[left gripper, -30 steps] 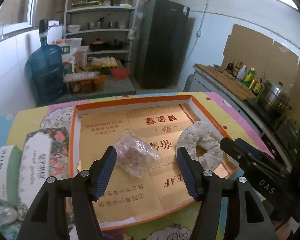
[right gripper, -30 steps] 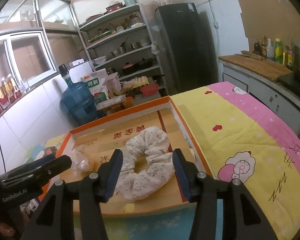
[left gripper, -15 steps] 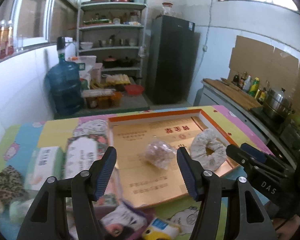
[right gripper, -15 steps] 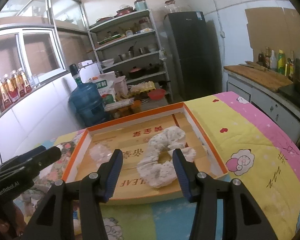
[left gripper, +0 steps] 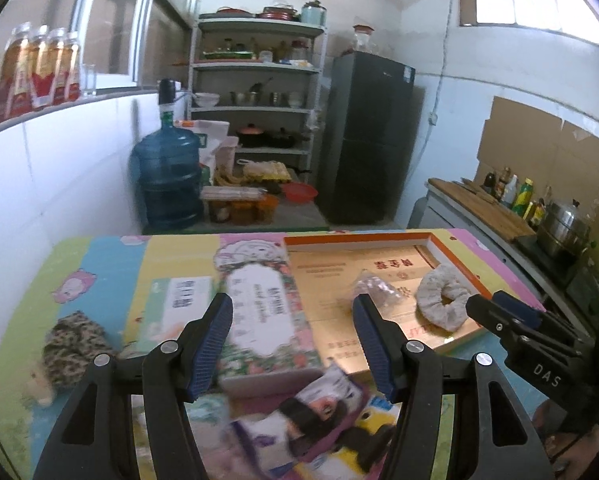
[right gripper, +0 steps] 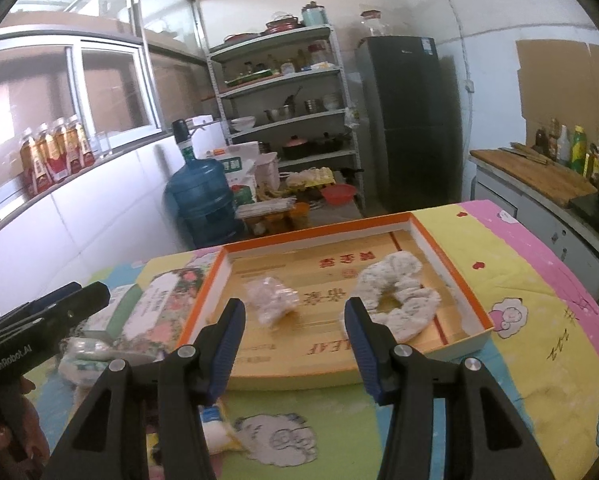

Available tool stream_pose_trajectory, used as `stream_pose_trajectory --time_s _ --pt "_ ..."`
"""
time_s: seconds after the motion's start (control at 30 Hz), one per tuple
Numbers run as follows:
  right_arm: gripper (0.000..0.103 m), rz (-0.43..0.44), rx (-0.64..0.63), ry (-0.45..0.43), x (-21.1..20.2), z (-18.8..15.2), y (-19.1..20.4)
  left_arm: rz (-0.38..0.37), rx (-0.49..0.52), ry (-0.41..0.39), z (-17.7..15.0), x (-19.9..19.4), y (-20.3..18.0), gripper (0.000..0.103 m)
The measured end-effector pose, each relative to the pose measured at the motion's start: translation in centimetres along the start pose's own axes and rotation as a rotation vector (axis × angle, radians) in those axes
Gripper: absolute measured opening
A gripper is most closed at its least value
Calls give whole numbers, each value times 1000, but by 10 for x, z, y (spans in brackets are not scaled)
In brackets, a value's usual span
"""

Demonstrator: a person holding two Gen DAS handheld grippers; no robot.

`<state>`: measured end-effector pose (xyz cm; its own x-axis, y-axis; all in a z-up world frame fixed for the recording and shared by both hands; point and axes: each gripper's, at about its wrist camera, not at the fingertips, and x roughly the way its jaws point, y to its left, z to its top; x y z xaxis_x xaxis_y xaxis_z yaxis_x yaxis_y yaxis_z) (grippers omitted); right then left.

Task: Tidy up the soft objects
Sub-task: 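Withdraw both tools from the box back toward the mattress, then reach the left tool to the green sponge while the right tool reaches the tissue pack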

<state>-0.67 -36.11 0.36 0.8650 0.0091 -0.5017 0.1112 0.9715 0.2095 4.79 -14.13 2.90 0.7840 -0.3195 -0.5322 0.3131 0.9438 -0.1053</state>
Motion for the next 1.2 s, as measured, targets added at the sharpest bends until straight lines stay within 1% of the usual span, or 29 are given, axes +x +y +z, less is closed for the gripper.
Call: stream_pose_trajectory --time_s 0.07,0.1,0.13,0.2,0.27,0.57,0.77,1.07,1.2 --pt "52 4 -6 2 -1 -2 7 7 -6 -8 -2 -9 9 64" --pt "54 6 -9 3 -2 -3 11 12 -10 -15 -3 -13 15 64" --pt "56 8 -11 3 -4 -4 15 16 -13 -21 -5 -18 21 64" --pt "65 11 -21 4 -6 -6 23 28 -19 -29 -10 -27 32 64" --pt "66 12 -33 5 -8 -8 32 43 -25 -35 -14 -35 42 64" --pt "67 33 -74 29 -12 -20 66 94 -58 -59 -35 -59 90 64" --pt "67 58 -107 54 -10 -32 91 114 -96 -74 -52 -72 124 64" --pt "67 155 -194 80 -3 -45 141 129 -144 -81 -76 -83 161 64" --pt "67 221 -276 105 1 -55 167 123 -160 -79 -87 -84 175 64"
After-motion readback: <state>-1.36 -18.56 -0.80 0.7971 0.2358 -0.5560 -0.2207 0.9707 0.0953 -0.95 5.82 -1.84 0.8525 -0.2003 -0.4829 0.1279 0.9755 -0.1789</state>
